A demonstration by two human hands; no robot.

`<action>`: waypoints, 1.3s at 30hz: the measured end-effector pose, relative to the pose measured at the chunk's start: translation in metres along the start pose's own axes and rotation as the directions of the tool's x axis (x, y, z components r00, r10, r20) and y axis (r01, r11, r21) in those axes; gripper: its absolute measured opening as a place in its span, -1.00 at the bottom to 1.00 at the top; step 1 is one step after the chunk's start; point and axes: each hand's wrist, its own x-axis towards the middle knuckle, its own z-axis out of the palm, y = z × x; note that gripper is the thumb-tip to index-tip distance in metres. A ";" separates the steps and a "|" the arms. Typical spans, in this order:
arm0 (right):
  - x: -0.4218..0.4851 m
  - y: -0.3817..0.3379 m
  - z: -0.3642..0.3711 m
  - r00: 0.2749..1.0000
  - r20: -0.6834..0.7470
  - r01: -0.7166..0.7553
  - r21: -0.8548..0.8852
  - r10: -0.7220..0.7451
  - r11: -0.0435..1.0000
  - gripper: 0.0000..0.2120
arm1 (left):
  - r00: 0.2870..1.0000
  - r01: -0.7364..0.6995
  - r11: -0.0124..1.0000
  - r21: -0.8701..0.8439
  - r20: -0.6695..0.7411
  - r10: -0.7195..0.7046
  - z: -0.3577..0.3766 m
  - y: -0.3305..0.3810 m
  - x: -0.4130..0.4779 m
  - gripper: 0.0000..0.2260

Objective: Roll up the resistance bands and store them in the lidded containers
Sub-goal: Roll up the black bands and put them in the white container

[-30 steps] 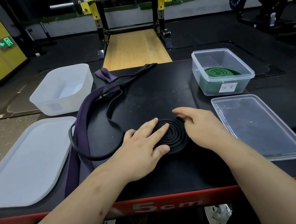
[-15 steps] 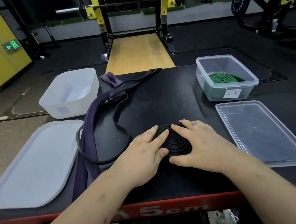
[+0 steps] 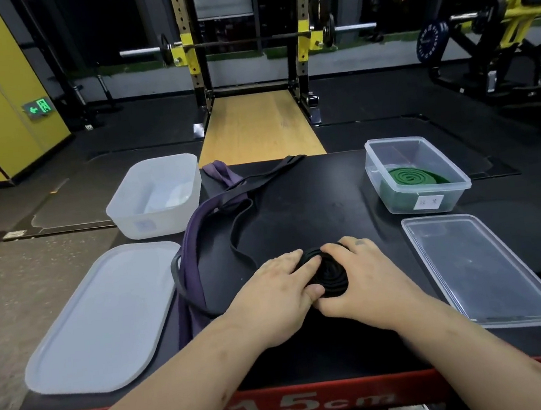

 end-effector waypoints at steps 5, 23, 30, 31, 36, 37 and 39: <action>0.029 -0.030 -0.013 0.997 -0.018 0.078 0.009 -0.078 0.997 -0.19 | 0.996 0.008 0.997 0.071 -0.093 -0.001 -0.032 -0.031 -0.003 -0.47; 0.249 -0.202 0.012 0.952 -0.056 0.302 0.007 -0.301 0.953 -0.34 | 0.877 0.243 0.969 -0.038 -0.417 -0.236 -0.132 -0.238 0.000 -0.65; 0.294 -0.239 0.046 0.968 0.095 0.241 -0.078 -0.234 0.967 -0.43 | 0.854 0.377 0.917 -0.130 -0.335 -0.398 -0.104 -0.288 -0.006 -0.71; 0.298 -0.240 0.049 0.972 0.103 0.220 -0.079 -0.211 0.972 -0.44 | 0.855 0.377 0.917 -0.132 -0.331 -0.399 -0.099 -0.291 -0.009 -0.68; 0.310 -0.245 0.052 0.971 0.196 0.176 -0.215 -0.134 0.961 -0.47 | 0.874 0.354 0.933 -0.061 -0.333 -0.353 -0.088 -0.292 -0.011 -0.79; 0.314 -0.250 0.052 0.959 0.264 0.170 -0.254 -0.101 0.952 -0.48 | 0.881 0.344 0.939 -0.023 -0.338 -0.331 -0.090 -0.292 -0.011 -0.84; 0.324 -0.259 0.050 0.910 0.413 0.169 -0.320 -0.023 0.932 -0.48 | 0.894 0.320 0.944 0.076 -0.353 -0.274 -0.091 -0.292 -0.011 -0.79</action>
